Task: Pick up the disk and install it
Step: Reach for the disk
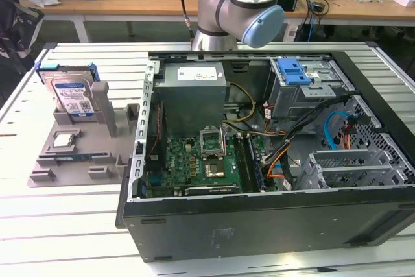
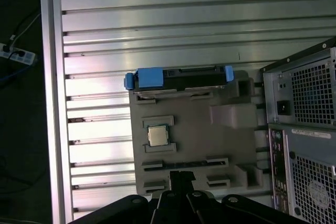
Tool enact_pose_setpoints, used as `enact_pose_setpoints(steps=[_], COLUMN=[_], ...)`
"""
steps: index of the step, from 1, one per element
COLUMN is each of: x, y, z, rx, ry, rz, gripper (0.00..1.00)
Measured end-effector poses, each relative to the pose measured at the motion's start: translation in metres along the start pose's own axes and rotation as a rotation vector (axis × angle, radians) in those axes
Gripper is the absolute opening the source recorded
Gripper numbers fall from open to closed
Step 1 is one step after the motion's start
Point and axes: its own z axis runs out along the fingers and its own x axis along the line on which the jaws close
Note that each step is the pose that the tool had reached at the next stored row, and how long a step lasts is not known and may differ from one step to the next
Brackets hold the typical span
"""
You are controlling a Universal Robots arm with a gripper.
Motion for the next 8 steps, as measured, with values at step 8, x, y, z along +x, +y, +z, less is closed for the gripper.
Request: enact_pose_setpoints(steps=[8], x=[0.0157], y=[-0.0012], z=[-0.0004], rx=[0.0], ry=[0.0], rz=[0.0], gripper=[0.11])
